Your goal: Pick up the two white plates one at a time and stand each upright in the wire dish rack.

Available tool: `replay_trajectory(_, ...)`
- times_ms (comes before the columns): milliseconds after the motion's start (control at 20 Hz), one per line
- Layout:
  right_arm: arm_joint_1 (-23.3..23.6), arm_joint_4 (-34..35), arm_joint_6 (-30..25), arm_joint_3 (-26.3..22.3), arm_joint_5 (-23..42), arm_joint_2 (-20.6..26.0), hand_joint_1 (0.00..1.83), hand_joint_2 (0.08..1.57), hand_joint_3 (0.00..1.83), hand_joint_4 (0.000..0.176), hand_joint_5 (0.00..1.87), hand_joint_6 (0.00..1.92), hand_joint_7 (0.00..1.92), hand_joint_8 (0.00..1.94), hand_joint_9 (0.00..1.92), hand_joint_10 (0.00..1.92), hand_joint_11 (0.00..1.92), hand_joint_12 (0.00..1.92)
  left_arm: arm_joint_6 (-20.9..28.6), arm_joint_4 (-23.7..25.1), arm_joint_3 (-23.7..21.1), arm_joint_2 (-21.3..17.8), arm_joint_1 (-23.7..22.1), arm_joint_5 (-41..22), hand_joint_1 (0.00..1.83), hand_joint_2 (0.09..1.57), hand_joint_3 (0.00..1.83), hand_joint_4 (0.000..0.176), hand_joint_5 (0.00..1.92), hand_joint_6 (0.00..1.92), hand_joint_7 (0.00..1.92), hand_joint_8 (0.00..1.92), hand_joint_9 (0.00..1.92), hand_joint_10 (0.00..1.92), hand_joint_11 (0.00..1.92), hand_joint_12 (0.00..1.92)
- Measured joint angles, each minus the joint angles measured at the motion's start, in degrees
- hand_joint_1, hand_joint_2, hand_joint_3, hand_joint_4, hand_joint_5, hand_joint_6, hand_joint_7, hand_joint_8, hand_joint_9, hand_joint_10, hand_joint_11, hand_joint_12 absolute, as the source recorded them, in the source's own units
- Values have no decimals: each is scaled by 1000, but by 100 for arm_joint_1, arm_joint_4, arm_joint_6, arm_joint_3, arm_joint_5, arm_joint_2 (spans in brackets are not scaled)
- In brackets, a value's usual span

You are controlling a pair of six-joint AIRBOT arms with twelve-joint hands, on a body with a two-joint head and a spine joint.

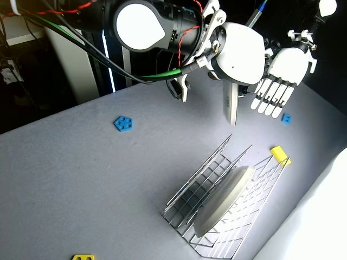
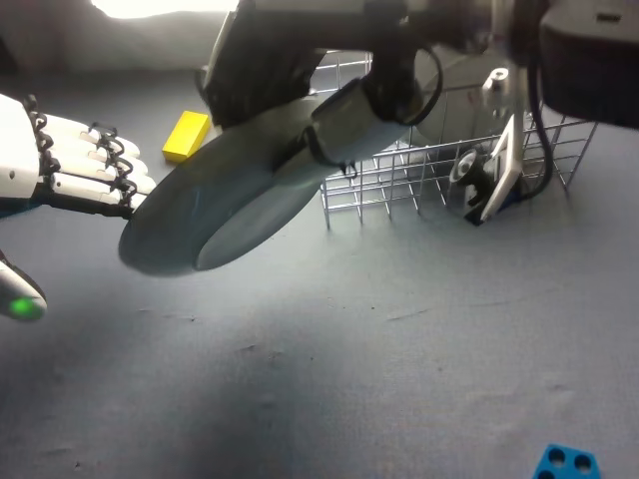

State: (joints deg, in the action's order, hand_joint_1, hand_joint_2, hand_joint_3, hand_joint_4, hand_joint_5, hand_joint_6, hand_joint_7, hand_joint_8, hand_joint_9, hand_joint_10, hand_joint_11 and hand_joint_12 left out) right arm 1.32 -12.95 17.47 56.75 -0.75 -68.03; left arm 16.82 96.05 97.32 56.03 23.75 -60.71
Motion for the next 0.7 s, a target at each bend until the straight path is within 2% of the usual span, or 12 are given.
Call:
replay_trajectory(250, 81, -7, -55, 2, 149, 249, 1381, 1083, 1, 0, 995, 982, 1058, 749, 976, 1073, 913, 1095, 2, 22, -9, 0, 13, -7, 0, 1064, 1, 0, 46, 6, 22, 8, 3, 1, 0, 0)
replay_trajectory(550, 81, -120, -129, 83, 363, 330, 1382, 1077, 1, 0, 1017, 954, 1084, 688, 977, 1070, 884, 1102, 0, 28, -7, 0, 48, -7, 0, 1065, 2, 0, 39, 4, 16, 6, 3, 1, 0, 0)
replay_trajectory(600, 81, -125, -260, 114, 376, 348, 1384, 1072, 0, 0, 1032, 933, 1101, 666, 981, 1060, 885, 1115, 0, 26, -7, 0, 55, -9, 0, 1067, 3, 0, 30, 0, 5, 1, 0, 0, 0, 0)
replay_trajectory(650, 81, -125, -758, 166, 400, 435, 1384, 1072, 0, 0, 1028, 938, 1110, 652, 981, 1058, 880, 1118, -2, 26, -7, 0, 76, -7, 0, 1062, 0, 0, 39, 4, 13, 4, 2, 1, 0, 0)
replay_trajectory(700, 81, -125, -881, 192, 413, 442, 1384, 1072, 0, 0, 1028, 938, 1110, 652, 981, 1058, 880, 1118, 0, 37, -7, 0, 76, -7, 0, 1062, 0, 0, 39, 4, 13, 4, 2, 1, 0, 0)
